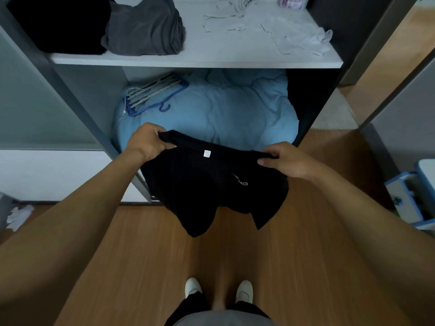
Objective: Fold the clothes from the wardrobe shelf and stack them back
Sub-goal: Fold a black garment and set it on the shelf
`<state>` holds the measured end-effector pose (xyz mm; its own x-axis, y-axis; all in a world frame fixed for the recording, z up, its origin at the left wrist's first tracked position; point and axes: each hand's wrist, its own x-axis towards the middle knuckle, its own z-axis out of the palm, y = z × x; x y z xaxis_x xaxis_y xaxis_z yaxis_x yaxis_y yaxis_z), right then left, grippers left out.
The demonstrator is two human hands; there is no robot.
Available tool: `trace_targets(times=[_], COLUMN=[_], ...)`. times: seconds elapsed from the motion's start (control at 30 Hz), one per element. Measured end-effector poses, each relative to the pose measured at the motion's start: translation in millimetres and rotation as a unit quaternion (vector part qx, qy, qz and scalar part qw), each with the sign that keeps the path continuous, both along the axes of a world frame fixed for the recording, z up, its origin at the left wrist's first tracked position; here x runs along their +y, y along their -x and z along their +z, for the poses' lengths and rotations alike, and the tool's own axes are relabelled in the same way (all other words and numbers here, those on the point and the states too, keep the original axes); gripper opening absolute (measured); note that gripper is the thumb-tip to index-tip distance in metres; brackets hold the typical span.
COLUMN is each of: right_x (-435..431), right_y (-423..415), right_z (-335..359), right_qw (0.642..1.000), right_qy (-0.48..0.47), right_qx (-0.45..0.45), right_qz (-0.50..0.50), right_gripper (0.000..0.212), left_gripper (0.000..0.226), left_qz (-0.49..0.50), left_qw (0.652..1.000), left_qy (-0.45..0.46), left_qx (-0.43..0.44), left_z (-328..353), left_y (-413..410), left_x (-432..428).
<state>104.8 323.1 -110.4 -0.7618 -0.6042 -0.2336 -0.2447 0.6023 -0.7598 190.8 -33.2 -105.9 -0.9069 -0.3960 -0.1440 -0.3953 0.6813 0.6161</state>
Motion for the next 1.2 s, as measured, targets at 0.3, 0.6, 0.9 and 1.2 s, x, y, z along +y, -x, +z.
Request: trace_targets(times=[0.3,0.6,0.9,1.2], right_x=[-4,-27,-65,-84], right_y=[-26,-30,-88,-106], right_z=[-17,-44,-56,-34], right_qw=[0.986,0.933,0.914,0.957], right_qy=[0.096,0.13,0.172,0.173], right_qx=[-0.136,-0.066,-0.108,-0.099], right_qz=[-0.018,-0.33,-0.35,-0.212], right_gripper=[0.028,0.026,0.028,0.022], left_gripper=[0.017,0.019,0.054,0.026], left_qz=[0.049,0.039,-0.06,-0.057], left_qw=[0.992,0.971,0.947,0.933], left_qy=[-0.112,-0.217,-0.303,-0.353], left_qx=[0.002,-0.091,-0.083,0.033], left_z=[-8,-42,-61,-51], left_y=[-10,-39,-45,-40], left_x=[10,30,107,128])
